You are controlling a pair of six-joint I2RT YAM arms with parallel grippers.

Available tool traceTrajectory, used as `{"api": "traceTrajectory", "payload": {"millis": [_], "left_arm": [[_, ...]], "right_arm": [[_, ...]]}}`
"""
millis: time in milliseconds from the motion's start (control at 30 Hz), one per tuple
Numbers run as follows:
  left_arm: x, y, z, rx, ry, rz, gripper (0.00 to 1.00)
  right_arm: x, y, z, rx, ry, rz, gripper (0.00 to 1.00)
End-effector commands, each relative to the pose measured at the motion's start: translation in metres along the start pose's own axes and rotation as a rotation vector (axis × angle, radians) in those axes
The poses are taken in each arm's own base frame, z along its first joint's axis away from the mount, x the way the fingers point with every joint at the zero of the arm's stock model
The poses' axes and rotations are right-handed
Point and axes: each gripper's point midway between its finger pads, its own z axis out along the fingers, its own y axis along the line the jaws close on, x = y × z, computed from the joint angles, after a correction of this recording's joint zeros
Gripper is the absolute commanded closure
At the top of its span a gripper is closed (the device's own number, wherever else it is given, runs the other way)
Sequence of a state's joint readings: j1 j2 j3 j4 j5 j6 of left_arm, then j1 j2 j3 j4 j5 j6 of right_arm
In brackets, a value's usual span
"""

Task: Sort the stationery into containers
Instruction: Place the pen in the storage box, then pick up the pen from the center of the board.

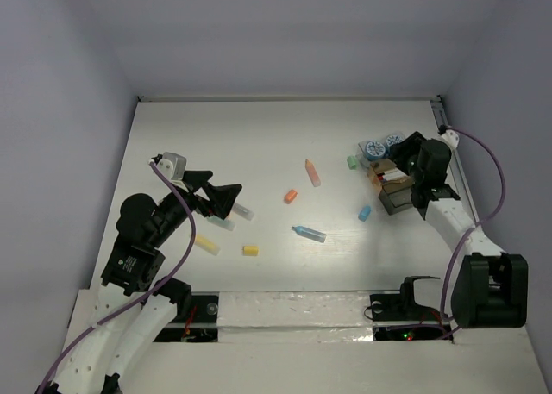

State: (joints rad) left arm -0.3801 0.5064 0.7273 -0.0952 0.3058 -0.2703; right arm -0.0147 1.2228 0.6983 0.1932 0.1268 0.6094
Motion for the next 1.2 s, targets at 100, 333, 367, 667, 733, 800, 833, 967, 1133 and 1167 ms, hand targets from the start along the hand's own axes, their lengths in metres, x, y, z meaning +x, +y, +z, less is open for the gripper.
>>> {"api": "traceTrajectory", "payload": {"millis": [100, 333, 367, 667, 733, 800, 833, 967, 1133, 1167], "left_arm": [[-0.014, 0.004, 0.002, -0.024, -0.053, 0.014, 0.01], [-0.017, 0.02, 0.003, -0.113, -0.075, -0.025, 0.01], [-0.018, 0.02, 0.003, -0.113, -0.077, -0.029, 0.01], [-0.012, 0.026, 0.01, -0.116, -0.046, -0.033, 0.01], [-0.011, 0.027, 0.011, -0.115, -0.04, -0.028, 0.01], [-0.011, 0.027, 0.011, -0.117, -0.039, -0.025, 0.01], [-0.011, 0.027, 0.011, -0.115, -0.039, -0.023, 0.01], [-0.011, 0.026, 0.01, -0.111, -0.035, -0.019, 0.01], [-0.011, 0.026, 0.01, -0.109, -0.034, -0.019, 0.01], [-0.011, 0.025, 0.011, -0.106, -0.037, -0.018, 0.01]], "right_arm": [[0.065, 0.121, -0.079, -0.517, 0.308, -0.337, 0.44], [0.187, 0.121, -0.148, -0.596, 0.673, -0.613, 0.06], [0.193, 0.115, -0.148, -0.569, 0.685, -0.643, 0.0], [0.265, 0.098, -0.152, -0.534, 0.848, -0.953, 0.0], [0.271, 0.103, -0.15, -0.528, 0.862, -1.003, 0.01], [0.28, 0.097, -0.141, -0.477, 0.872, -1.074, 0.05], [0.285, 0.097, -0.141, -0.472, 0.879, -1.099, 0.07], [0.297, 0.092, -0.136, -0.431, 0.895, -1.175, 0.12], [0.306, 0.086, -0.136, -0.409, 0.922, -1.204, 0.26], [0.307, 0.085, -0.136, -0.409, 0.928, -1.201, 0.32]]}}
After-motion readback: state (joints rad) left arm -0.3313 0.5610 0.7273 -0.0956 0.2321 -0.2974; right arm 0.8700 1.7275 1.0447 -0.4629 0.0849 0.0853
